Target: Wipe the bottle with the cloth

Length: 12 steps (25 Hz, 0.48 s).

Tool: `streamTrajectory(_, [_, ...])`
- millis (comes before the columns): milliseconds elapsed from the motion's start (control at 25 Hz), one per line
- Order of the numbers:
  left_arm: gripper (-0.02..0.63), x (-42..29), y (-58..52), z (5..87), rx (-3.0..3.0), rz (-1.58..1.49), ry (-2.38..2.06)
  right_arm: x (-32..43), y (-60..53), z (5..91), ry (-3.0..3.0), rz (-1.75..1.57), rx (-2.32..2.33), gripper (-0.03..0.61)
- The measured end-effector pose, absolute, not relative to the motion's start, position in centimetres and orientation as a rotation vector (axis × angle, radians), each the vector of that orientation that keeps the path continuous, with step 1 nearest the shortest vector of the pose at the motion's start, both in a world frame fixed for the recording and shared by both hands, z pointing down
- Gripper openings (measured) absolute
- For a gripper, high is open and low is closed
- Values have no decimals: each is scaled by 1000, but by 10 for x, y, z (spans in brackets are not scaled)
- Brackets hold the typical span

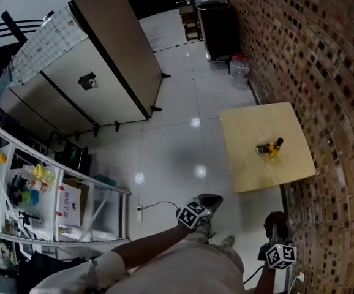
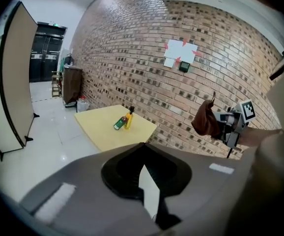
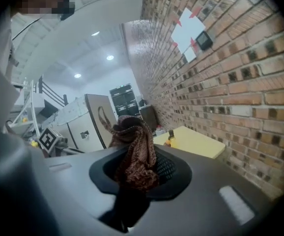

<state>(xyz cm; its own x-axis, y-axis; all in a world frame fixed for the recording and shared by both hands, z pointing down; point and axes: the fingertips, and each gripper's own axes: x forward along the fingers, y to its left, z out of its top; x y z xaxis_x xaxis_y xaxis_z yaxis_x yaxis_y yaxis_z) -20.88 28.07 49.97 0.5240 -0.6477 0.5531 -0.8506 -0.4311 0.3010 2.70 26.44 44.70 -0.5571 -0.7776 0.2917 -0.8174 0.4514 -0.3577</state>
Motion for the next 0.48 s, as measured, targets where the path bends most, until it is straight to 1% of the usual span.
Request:
streamTrajectory(240, [18,-207,315,492,2167,519,-1320,39,286,501,-2592,975,1389,81])
streamTrajectory(360, [18,-203,320,488,2187,528,-1328,34,289,494,-2614,1125,1373,80])
streamTrajectory(480, [18,-204,316,485,2217,519,-1322,39,289,478,-2634,1138,1415,78])
